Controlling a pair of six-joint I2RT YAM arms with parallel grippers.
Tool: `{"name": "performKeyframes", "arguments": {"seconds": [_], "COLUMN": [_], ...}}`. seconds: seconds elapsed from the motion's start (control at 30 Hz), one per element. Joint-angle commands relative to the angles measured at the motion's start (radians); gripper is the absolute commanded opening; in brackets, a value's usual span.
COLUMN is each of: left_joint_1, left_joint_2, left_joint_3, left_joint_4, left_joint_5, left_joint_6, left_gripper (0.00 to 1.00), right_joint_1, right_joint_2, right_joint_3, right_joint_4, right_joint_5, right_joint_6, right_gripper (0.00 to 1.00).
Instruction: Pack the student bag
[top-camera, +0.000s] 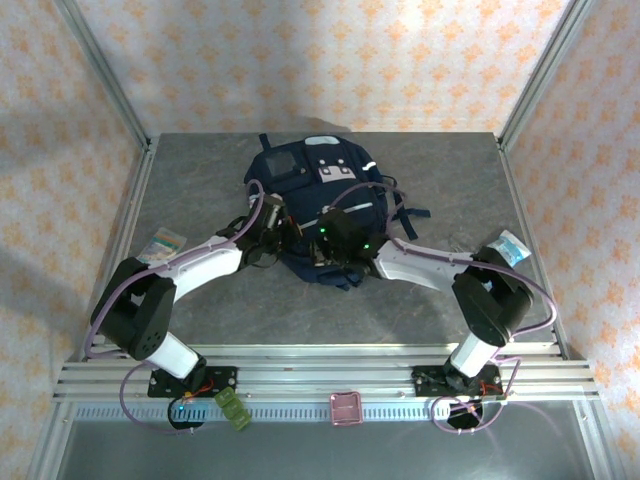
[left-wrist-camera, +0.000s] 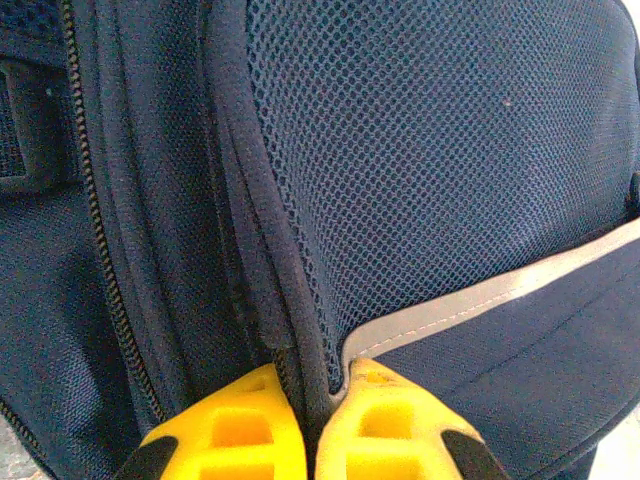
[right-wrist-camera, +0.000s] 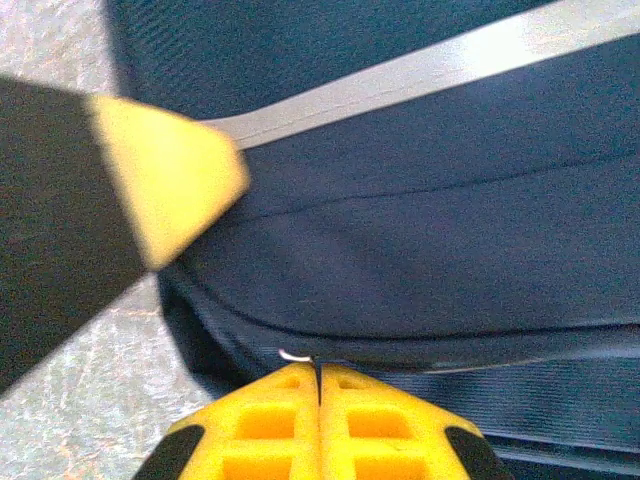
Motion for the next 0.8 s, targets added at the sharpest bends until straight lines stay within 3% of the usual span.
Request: {"name": "performKeyframes", "arguments": {"seconds": [0.0,0.17,0.27,0.6,0.63,0.73,0.77], "left_joint_1": [0.046,0.058,0.059,0.166,0.177,0.188,0.188], "left_joint_2": [-0.038,-0.05,-0.032,0.049,0.052,0.045,0.034], "left_joint_3": [0.024,0.029,0.054,0.261,0.279,0.309,0.303], "left_joint_4": [-0.008,-0.022,-0.026,-0.099,-0.104,-0.123,-0.124], "left_joint_5": [-0.063,-0.053,-0.034,-0.075,-0.087,-0.088,-0.077], "left_joint_6": [0.047,0.082,0.11,0.216,0.218,0.212,0.2], "left_gripper": [0.0,0.0,0.0,0.0,0.07,0.42,0.49], "right_joint_1": [-0.105,-0.214,-0.212,-0.03,-0.016,-0.002,-0.001], "right_joint_2": [-0.077,-0.127,-0.142,-0.147,-0.134,-0.081,-0.062], "right_joint_3": [-0.077,-0.149,-0.16,-0.128,-0.117,-0.08,-0.065], "right_joint_4": [-0.032,-0.042,-0.046,-0.014,0.009,0.087,0.108], "right_joint_5": [0.059,0.106,0.124,0.033,0.013,-0.044,-0.056], "right_joint_6": [-0.023,-0.055,-0.06,0.004,0.016,0.051,0.06], "right_gripper": [0.0,0.0,0.0,0.0,0.0,0.0,0.0]}}
